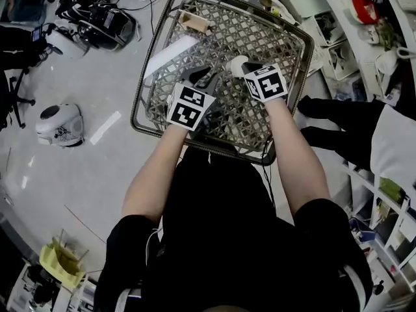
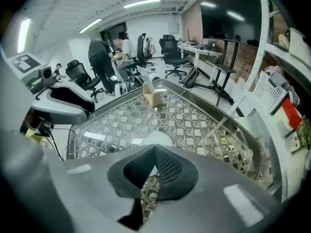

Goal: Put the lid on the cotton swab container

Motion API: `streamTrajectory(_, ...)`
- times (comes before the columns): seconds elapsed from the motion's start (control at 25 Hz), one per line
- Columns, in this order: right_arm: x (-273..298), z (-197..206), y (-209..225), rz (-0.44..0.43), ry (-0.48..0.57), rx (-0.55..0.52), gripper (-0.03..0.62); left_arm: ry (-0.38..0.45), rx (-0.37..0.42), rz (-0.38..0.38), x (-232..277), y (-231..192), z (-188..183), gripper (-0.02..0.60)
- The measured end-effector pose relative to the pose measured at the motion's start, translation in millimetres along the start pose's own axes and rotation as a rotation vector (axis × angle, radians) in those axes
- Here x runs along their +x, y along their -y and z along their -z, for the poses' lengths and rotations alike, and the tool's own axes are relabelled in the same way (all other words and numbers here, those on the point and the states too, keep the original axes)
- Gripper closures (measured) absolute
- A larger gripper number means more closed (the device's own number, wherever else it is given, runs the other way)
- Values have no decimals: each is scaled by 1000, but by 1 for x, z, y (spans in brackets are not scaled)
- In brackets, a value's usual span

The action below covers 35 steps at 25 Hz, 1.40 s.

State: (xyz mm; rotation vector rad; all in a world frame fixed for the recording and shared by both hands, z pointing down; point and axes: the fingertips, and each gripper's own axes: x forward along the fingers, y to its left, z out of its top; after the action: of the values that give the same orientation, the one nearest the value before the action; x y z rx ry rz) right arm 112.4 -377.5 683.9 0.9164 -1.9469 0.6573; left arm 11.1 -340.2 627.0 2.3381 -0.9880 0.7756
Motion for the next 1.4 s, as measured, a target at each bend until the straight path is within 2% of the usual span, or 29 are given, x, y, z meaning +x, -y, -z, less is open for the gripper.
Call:
streamTrajectory(0.16,0,-1,3,62,-42,-41,582,12,3,-17,-24,-6,-2,505)
streamTrajectory(0.24,-9,-8,3,81,-18,13,582,21,13,-31,-35,-10,-5,506)
streamTrajectory(0.36,-33,-21,-4,58,57,96,583,29,17,-40,-47,-15,-8,511)
streamTrajectory(0.6,-82,-17,-2,46,160,211,583,57,-24,1,-62,-7,-26,517)
streamTrajectory(0.84,-129,-4,11,99,287,308,585,57,-4,17,-67,-1,-46,518)
streamTrajectory(0.96,-152,-8,18,97,365,338,585,79,12,20,-68,6,-67,518)
streamTrajectory(1.2,-209,-32,26,62,576,348,585,143,63,40,-83,35,-114,518)
streamTrajectory(1.4,-261,-43,29,21,725,354,585,241,74,22,-106,52,-151,523)
